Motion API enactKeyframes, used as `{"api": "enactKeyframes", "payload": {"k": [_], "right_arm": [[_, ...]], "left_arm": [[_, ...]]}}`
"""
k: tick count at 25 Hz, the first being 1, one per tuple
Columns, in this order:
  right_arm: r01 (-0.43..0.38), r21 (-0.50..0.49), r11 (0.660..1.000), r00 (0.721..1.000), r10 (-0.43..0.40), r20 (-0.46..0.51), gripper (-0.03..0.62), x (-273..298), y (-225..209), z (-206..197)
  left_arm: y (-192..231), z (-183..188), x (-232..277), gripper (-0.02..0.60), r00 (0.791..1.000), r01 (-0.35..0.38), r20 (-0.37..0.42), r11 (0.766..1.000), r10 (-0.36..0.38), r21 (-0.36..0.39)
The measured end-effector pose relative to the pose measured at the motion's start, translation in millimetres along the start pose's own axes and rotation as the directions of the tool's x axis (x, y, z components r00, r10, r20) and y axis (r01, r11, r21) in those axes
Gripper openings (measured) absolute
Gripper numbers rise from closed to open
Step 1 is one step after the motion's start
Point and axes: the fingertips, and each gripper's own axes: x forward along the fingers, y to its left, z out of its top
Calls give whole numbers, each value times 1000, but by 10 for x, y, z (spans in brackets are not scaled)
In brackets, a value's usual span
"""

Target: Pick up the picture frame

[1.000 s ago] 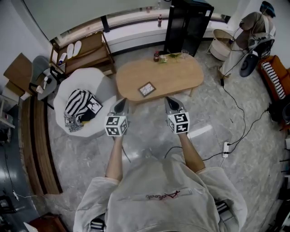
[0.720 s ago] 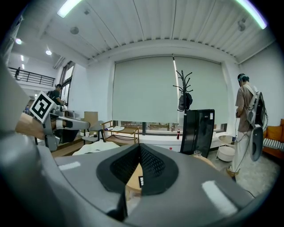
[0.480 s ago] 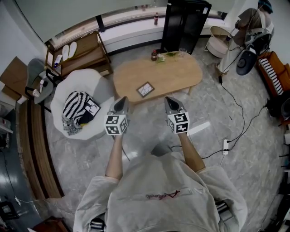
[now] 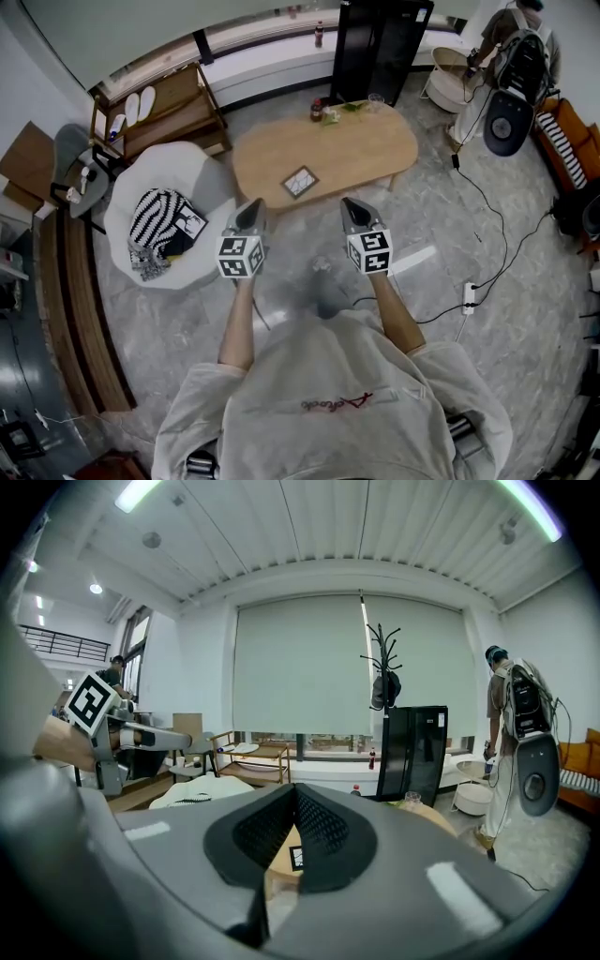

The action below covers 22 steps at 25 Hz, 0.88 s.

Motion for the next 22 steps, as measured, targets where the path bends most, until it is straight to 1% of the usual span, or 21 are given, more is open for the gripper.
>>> {"api": "enactKeyframes", "payload": {"k": [6, 11, 17, 22], "right_arm": [[-4, -9, 1000, 1000, 4, 11, 6, 93, -31, 33], [0, -3, 1000, 1000, 0, 10, 6, 176, -165, 12], [0, 1, 1000, 1000, 0, 8, 6, 417, -322, 41], [-6, -1, 1000, 1000, 6, 12, 6, 715, -442, 144]], "left_arm": [[76, 48, 89, 0, 1000, -3, 9, 1000, 3, 8], [60, 83, 268, 0, 1000, 7, 6, 1000, -7, 23], [147, 137, 544, 0, 1000, 12, 0, 999, -12, 31], [302, 240, 803, 0, 1000, 11, 4, 999, -12, 35]]}}
